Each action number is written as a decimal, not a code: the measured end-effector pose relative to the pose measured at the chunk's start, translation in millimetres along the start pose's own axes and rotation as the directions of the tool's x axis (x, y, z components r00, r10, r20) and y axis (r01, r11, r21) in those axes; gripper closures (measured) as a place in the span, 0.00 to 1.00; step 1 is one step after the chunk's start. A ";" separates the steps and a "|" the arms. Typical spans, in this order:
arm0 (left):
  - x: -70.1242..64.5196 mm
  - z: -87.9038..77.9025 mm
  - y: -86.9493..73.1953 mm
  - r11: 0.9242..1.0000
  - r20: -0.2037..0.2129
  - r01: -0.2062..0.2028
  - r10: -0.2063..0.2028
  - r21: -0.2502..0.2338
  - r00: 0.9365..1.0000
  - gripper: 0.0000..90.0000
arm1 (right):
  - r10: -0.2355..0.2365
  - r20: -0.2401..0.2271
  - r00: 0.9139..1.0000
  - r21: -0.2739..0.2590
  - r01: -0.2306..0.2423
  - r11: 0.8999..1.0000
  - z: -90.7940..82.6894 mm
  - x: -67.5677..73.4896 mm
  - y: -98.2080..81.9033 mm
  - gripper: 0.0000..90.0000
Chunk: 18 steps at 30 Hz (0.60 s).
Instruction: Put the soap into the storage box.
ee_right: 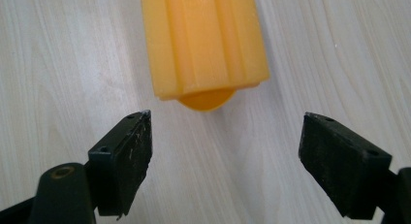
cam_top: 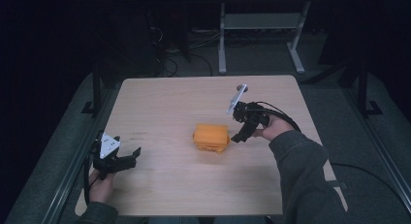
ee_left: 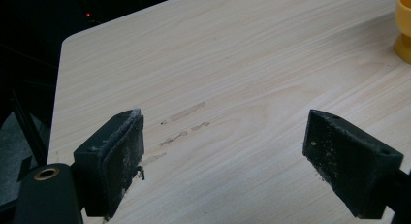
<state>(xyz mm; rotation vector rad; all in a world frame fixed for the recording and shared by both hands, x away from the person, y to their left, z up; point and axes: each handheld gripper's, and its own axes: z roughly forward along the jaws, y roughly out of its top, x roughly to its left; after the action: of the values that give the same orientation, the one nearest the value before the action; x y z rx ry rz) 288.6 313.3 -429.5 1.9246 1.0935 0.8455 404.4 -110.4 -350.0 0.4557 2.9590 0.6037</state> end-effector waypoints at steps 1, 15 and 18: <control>-0.1 -0.1 0.0 1.000 0.000 -0.001 0.001 0.002 1.000 0.16 | -0.001 0.003 1.000 -0.002 0.001 1.000 -0.4 -0.4 -1.6 0.21; -0.7 0.3 0.1 1.000 -0.003 -0.001 0.001 0.002 1.000 0.16 | 0.030 0.011 0.999 -0.011 -0.030 0.999 -2.9 0.3 -23.6 0.22; -0.5 0.3 0.1 1.000 -0.003 -0.001 0.001 0.004 1.000 0.16 | 0.037 0.011 0.999 -0.009 -0.037 0.999 -2.6 0.6 -27.4 0.22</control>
<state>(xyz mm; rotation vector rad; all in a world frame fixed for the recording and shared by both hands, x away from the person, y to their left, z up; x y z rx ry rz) 288.7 312.8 -429.6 1.9277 1.0972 0.8474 396.0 -135.2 -358.5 0.5122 2.9421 0.6152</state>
